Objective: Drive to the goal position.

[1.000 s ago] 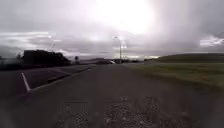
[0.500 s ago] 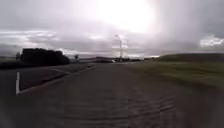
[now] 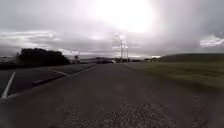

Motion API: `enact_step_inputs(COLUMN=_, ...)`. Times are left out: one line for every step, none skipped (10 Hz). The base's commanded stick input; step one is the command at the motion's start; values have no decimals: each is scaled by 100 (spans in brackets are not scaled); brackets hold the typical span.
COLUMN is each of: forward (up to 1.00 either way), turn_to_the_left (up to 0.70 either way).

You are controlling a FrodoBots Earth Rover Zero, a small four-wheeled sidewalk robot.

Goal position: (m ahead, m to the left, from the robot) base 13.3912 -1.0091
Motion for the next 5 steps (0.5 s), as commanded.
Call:
enact_step_inputs(forward=100, turn_to_the_left=0)
enact_step_inputs(forward=100, turn_to_the_left=0)
enact_step_inputs(forward=100, turn_to_the_left=0)
enact_step_inputs(forward=100, turn_to_the_left=0)
enact_step_inputs(forward=100, turn_to_the_left=0)
